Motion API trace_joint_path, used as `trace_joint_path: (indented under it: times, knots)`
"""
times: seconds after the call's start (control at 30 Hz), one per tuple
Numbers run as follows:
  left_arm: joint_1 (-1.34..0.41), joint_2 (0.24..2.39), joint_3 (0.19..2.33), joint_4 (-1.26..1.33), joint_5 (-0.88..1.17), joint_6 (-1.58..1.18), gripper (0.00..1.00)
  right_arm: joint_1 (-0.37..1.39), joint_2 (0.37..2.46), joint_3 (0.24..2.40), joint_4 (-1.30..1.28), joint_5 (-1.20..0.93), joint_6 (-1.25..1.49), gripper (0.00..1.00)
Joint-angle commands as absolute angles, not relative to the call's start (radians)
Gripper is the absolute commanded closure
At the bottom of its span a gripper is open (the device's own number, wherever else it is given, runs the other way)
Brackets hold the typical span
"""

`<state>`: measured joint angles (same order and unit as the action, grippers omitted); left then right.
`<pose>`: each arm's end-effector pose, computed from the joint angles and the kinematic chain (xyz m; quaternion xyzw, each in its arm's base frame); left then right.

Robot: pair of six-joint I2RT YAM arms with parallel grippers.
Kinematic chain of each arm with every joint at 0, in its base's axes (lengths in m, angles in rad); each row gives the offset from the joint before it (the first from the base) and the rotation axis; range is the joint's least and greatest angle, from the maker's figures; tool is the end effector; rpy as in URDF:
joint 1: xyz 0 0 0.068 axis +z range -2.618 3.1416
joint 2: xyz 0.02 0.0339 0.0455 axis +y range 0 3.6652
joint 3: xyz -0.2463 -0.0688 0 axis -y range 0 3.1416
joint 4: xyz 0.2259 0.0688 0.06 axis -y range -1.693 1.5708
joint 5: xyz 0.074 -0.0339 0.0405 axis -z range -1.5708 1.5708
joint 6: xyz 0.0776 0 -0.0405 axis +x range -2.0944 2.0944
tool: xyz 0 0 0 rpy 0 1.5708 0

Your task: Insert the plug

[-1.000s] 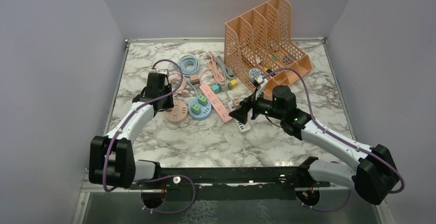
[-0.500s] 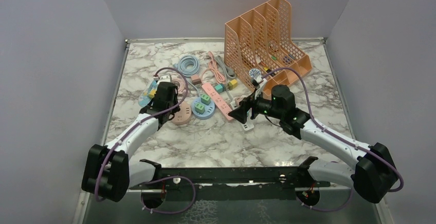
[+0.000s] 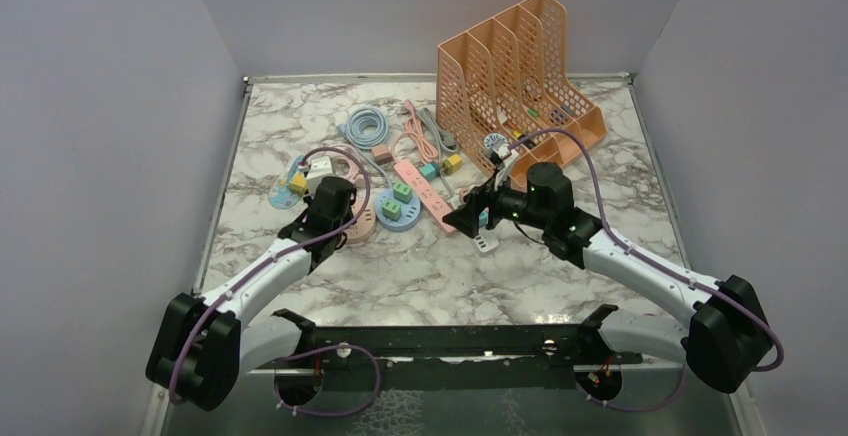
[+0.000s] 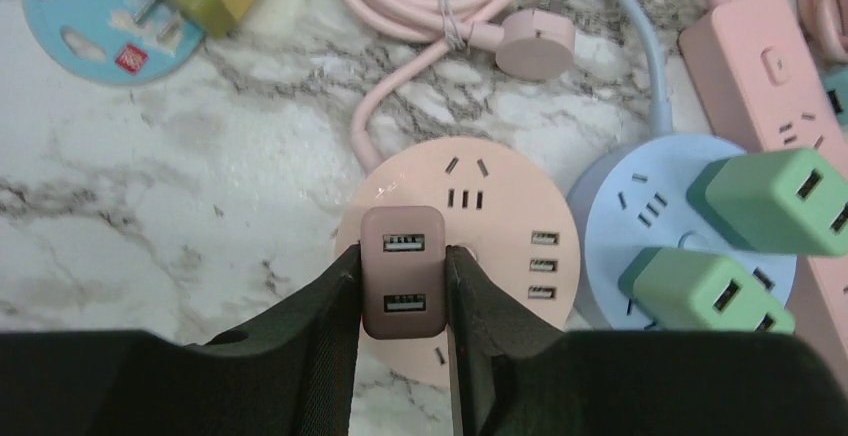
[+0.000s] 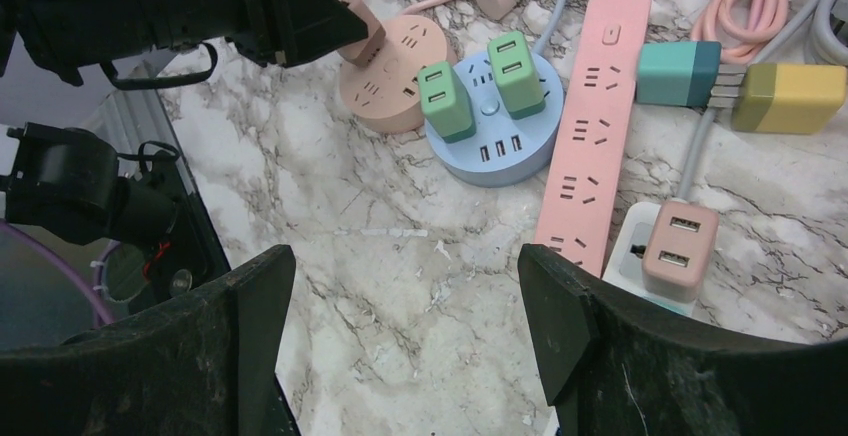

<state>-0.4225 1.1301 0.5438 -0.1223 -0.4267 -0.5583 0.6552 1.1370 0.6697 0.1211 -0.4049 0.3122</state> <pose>0.2377 -0.0716 0.1671 -0.1485 0.8799 -0.0227 0.4509 0.2049 0.1960 0.2395 -0.2507 0.7701 0.4075 0.4219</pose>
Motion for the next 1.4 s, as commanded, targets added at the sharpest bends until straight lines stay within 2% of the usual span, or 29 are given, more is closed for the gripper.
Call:
trace_joint_path:
  times: [0.0,0.23,0.53,0.6,0.83,0.97,1.07,1.37]
  knots:
    - [-0.481,1.070,0.419,-0.270,-0.351,-0.747,1.00,0.658,1.153,0.700,0.153,-0.410,0.329,0.18]
    - [-0.494,0.970,0.371,-0.263,-0.378,-0.753,0.99,0.658,1.169,0.710,0.162,-0.416,0.336,0.18]
    - [-0.494,1.193,0.479,-0.320,-0.374,-0.721,0.98,0.658,1.177,0.722,0.156,-0.395,0.343,0.18]
    - [-0.494,1.232,0.521,-0.372,-0.388,-0.730,0.91,0.658,1.177,0.723,0.153,-0.385,0.346,0.18]
    - [-0.491,1.230,0.661,-0.476,-0.337,-0.675,0.53,0.659,1.175,0.728,0.147,-0.367,0.349,0.18]
    - [-0.484,1.244,0.736,-0.515,-0.300,-0.647,0.41,0.658,1.172,0.730,0.146,-0.364,0.348,0.18]
    - [-0.473,1.250,0.764,-0.544,-0.309,-0.647,0.37,0.658,1.164,0.726,0.142,-0.357,0.347,0.18]
    - [-0.357,1.255,0.812,-0.548,-0.184,-0.587,0.37,0.657,1.144,0.711,0.141,-0.338,0.336,0.18]
